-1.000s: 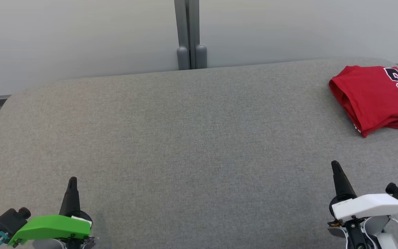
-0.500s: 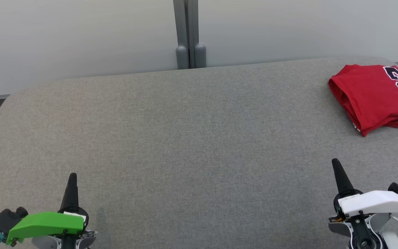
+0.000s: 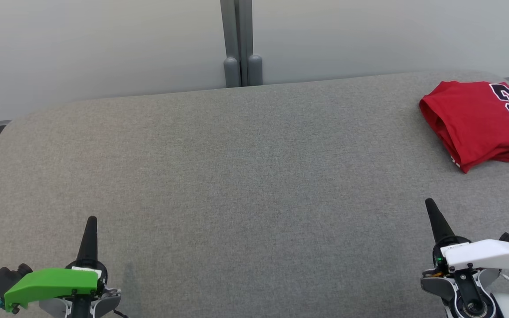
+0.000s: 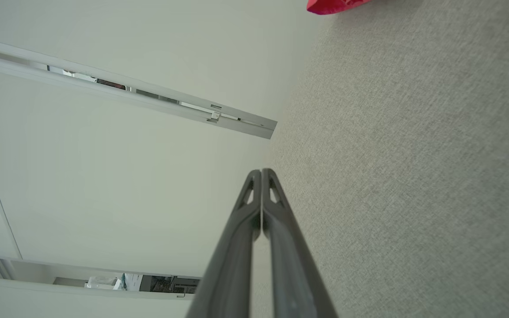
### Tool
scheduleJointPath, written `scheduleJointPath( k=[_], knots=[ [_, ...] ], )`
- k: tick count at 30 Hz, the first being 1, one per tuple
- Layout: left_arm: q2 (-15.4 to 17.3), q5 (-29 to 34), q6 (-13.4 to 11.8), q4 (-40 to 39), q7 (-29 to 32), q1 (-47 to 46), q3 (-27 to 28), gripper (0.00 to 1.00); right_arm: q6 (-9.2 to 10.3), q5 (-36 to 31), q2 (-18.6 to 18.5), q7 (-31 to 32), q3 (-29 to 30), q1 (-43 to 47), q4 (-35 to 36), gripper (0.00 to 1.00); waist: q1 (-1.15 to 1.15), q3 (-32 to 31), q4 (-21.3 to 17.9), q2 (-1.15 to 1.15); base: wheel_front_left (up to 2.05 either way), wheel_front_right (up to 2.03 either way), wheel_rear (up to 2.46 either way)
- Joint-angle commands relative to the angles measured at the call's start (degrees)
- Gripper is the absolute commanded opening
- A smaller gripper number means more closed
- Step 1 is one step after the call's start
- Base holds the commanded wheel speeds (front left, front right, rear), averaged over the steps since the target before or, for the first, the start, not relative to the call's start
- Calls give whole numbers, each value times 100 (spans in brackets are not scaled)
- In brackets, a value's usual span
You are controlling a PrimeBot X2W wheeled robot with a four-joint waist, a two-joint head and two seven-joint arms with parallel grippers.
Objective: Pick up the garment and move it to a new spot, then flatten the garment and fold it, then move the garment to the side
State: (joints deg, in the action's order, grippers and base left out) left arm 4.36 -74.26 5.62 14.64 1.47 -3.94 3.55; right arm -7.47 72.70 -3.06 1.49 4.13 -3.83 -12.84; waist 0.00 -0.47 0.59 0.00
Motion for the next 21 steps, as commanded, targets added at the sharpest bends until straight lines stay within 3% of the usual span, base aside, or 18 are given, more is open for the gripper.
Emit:
scheduleJointPath(
  k=[1,21],
  knots=[
    [-5,-114,55,-57,42,-134,42,0,-5,134,-30,50,23,-95,12,0,0,2,-2,0,0,0,0],
    [-78,-987,128,-62,286,-209,180,0,-4,1085,-23,271,124,-175,-58,0,0,30,-28,0,0,0,0]
  ],
)
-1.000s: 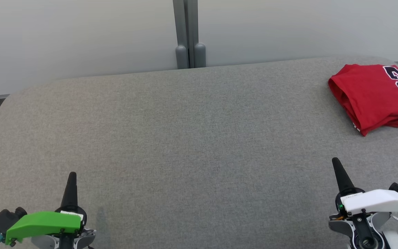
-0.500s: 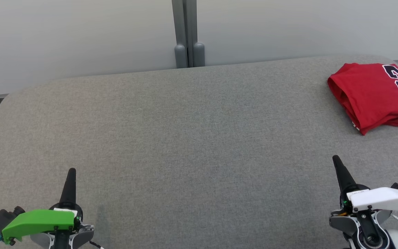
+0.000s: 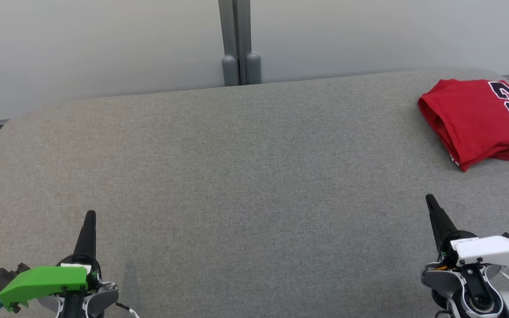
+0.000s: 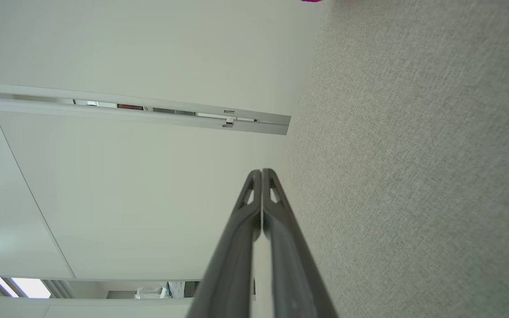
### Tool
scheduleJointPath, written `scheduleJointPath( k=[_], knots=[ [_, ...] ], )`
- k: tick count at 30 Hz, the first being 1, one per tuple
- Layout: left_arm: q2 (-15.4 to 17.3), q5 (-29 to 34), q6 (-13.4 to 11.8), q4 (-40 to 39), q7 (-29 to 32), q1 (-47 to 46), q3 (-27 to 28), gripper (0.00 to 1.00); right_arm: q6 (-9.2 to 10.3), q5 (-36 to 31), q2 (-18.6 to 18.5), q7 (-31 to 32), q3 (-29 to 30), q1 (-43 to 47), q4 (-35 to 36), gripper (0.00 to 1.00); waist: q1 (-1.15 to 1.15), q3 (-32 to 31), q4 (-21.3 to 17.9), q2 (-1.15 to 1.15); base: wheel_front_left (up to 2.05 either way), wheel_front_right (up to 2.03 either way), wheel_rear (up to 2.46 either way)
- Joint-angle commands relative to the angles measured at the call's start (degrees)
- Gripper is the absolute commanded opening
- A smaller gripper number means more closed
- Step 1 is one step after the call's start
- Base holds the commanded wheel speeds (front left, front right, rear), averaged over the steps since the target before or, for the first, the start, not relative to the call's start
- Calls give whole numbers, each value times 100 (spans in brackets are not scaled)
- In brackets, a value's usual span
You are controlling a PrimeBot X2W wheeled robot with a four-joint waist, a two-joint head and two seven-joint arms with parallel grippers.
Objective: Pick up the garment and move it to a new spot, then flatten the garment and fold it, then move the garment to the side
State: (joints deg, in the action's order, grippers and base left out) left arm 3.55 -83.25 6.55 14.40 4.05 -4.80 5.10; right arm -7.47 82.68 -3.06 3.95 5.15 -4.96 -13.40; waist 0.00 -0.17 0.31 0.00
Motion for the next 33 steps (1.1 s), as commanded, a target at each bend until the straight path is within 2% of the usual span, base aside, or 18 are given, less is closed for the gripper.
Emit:
scheduleJointPath(
  k=[1,24,33],
  knots=[
    [0,-123,39,-38,42,-127,30,0,-4,123,-23,39,27,-67,-4,0,0,2,-1,0,0,0,0],
    [-75,-948,116,-42,276,-182,166,0,-4,1036,-13,257,122,-145,-72,0,0,34,-31,0,0,0,0],
    [-72,-922,111,-40,271,-175,161,0,-4,1006,-9,257,124,-141,-69,0,0,34,-31,0,0,0,0]
  ],
)
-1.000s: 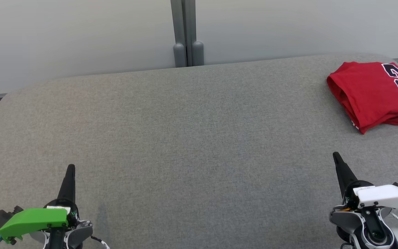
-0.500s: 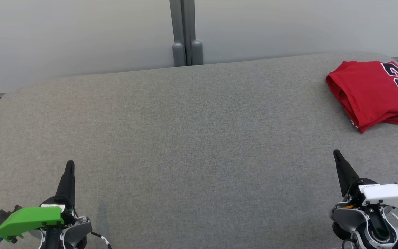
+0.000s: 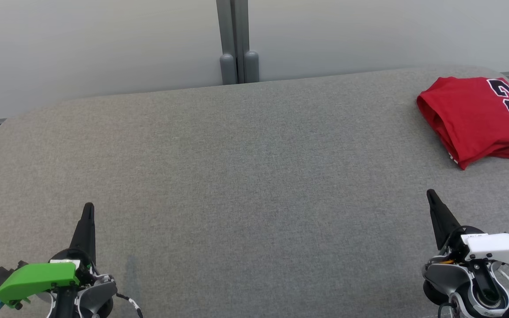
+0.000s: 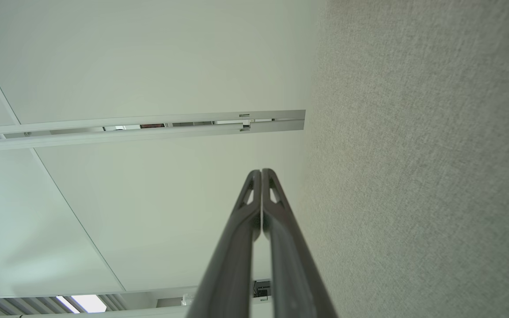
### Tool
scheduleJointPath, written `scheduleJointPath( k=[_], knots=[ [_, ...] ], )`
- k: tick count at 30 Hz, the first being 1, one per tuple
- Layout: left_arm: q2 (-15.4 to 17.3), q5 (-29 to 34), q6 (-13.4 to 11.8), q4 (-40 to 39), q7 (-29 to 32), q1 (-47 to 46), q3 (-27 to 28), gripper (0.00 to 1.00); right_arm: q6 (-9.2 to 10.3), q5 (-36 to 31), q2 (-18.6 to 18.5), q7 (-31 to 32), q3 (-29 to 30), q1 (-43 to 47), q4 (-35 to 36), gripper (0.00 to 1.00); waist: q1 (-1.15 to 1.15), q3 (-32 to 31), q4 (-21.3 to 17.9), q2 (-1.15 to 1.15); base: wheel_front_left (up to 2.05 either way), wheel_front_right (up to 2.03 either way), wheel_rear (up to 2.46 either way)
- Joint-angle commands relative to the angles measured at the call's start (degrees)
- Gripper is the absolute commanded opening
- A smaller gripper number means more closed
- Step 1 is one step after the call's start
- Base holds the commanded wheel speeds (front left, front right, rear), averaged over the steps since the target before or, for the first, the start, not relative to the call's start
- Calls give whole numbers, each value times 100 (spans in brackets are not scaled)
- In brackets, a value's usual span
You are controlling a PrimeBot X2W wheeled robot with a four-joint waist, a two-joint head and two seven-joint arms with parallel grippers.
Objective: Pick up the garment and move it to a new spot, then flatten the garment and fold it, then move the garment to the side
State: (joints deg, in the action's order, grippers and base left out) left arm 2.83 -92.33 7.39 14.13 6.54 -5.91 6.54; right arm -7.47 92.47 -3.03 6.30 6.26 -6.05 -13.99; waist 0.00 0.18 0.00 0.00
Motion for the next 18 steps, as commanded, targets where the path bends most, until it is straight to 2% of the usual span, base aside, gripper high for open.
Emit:
scheduleJointPath(
  k=[1,18],
  knots=[
    [1,-15,27,-13,22,-64,17,0,-4,26,-12,23,14,-33,-10,0,0,0,0,0,0,0,0],
    [1,-16,27,-14,21,-64,16,0,-4,16,-5,24,20,-33,-9,0,0,0,0,0,0,0,0]
  ],
)
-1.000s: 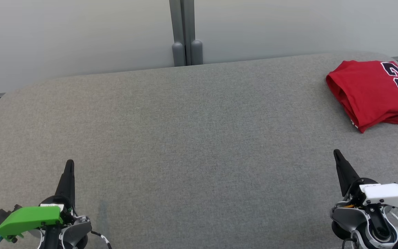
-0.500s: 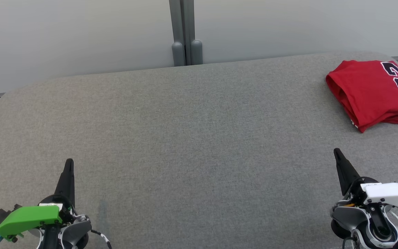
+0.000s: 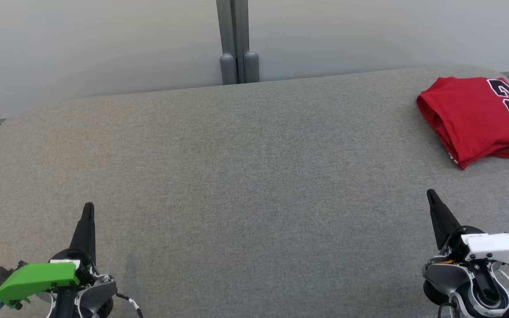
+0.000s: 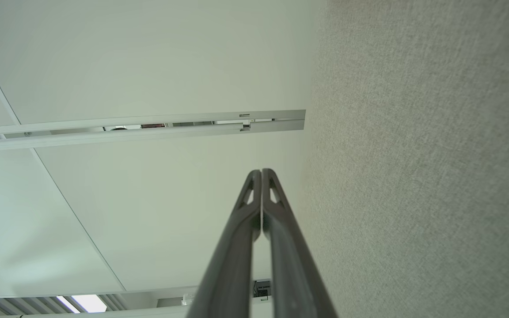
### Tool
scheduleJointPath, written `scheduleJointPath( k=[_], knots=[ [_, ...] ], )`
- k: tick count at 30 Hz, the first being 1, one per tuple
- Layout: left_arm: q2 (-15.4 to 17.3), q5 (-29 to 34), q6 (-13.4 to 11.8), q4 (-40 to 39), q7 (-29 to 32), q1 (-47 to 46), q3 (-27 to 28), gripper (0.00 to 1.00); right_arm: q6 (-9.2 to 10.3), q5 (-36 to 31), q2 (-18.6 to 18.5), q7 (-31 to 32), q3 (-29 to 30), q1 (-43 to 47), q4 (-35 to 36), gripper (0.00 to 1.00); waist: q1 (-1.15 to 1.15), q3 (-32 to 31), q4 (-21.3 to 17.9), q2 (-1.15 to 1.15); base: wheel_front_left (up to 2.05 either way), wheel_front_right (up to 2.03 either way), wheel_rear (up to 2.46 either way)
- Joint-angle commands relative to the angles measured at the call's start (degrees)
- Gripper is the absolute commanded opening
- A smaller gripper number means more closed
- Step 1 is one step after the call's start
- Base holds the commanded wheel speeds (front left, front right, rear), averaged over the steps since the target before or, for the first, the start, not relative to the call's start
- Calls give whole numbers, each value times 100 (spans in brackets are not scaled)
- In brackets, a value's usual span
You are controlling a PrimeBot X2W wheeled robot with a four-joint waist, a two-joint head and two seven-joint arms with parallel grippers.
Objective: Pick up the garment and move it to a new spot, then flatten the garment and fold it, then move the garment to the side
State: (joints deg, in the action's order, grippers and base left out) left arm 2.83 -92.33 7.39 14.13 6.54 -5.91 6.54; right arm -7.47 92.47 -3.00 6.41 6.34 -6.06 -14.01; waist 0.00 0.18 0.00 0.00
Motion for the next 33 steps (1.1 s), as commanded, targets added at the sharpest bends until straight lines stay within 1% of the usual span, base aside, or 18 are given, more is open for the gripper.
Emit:
scheduleJointPath(
  k=[1,33],
  knots=[
    [1,-16,27,-14,21,-64,16,0,-4,15,-7,14,11,-32,-6,0,0,0,0,0,0,0,0],
    [2,-17,27,-14,20,-64,15,0,-4,1,1,21,21,-33,-7,0,0,0,0,0,0,0,0]
  ],
)
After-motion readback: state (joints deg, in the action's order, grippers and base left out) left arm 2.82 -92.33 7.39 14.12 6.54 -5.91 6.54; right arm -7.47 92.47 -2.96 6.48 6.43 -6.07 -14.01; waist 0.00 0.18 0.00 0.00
